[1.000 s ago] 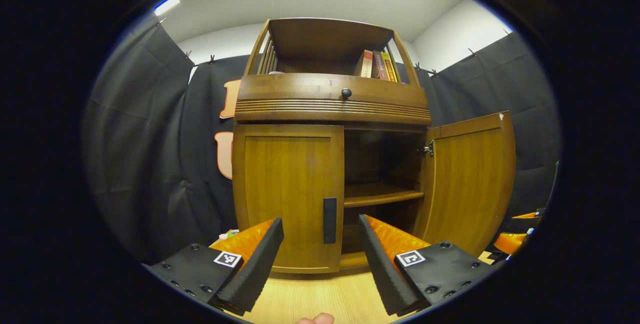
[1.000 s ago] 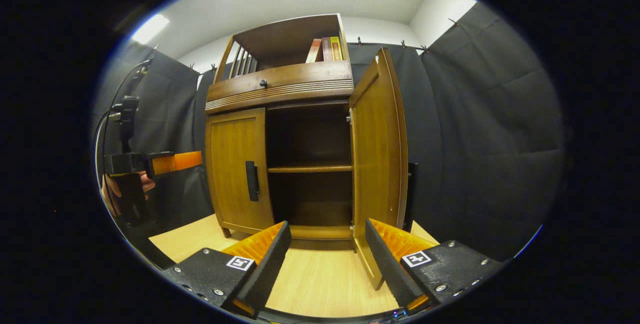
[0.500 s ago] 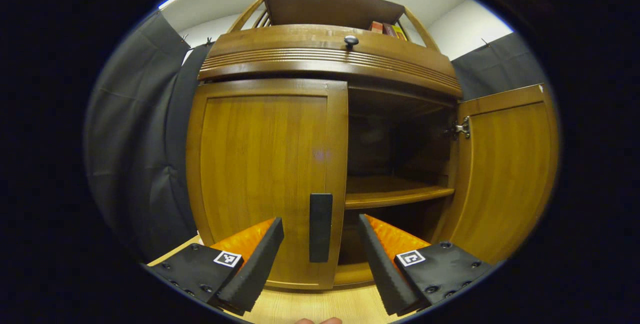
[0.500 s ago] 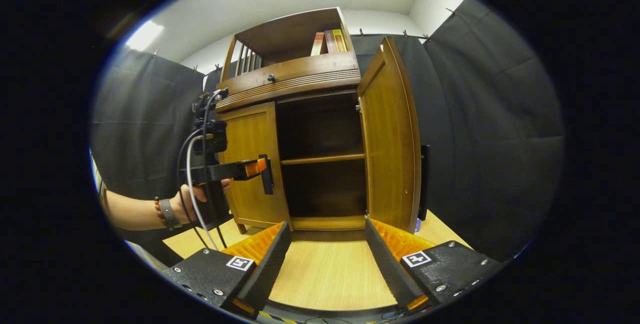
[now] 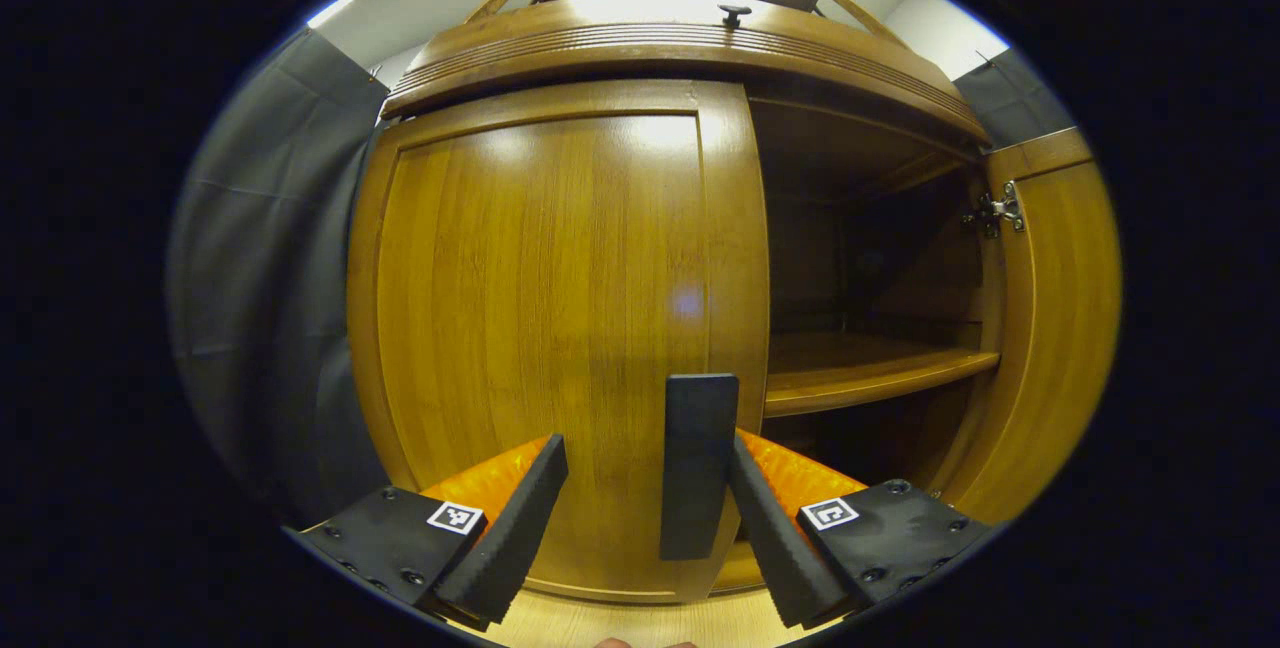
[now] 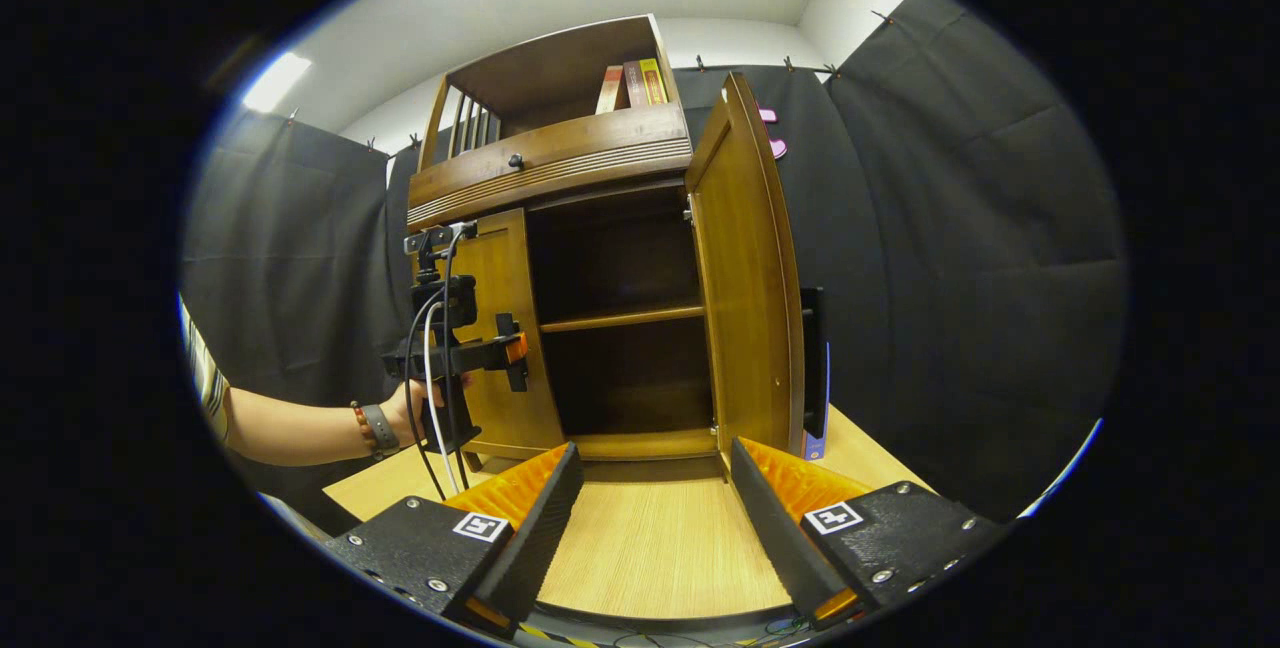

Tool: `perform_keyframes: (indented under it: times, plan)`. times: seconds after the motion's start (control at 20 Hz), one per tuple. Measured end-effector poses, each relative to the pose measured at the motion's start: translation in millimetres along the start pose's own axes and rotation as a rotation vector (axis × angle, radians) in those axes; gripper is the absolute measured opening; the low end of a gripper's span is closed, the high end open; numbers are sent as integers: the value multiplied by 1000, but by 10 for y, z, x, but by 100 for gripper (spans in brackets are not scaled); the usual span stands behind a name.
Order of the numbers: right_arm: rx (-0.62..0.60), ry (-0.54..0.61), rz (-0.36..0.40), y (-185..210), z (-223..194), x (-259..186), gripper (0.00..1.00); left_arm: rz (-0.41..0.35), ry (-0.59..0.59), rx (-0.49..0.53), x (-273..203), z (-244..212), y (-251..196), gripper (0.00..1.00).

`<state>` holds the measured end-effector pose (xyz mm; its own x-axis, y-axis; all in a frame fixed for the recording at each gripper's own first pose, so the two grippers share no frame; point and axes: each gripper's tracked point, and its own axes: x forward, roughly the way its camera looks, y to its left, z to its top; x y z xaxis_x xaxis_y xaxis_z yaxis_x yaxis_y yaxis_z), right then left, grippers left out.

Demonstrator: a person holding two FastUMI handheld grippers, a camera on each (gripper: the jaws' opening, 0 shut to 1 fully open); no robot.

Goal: Open the right door of the double-door shoe cabinet with the right hand, and open the left door with the left hand.

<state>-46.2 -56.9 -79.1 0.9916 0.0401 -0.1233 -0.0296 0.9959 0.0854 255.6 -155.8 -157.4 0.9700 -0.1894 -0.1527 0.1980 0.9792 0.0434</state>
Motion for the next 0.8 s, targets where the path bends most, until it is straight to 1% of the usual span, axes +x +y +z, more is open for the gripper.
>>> perform_keyframes:
  times: [0.1,0.15,0.2,0.4,0.6,0.65,0.7,0.8]
  plan:
    - [7,-5,2,3,16,-9,92,-17,20,9,53,-59,-58,99]
    - [6,-7,-1,-5,16,-14,92,-21,5,6,40,-29,-81,100]
    - [6,-7,-5,-12,14,-14,92,-22,3,13,57,-26,-88,93]
    - [-1,3,-12,-67,-4,-41,92,-27,-11,-4,41,-37,-90,93]
    - [5,7,-16,-84,-3,-25,92,-59,-1,-13,56,-47,-127,92]
    - [4,11,-16,-81,-13,-17,92,-75,22,-14,65,-92,-154,83]
    - [1,12,-16,-73,-19,-24,92,-115,33,-18,76,-112,-223,74]
    - [-4,18,-10,-27,-41,-44,92,-146,33,-1,92,-109,-303,57]
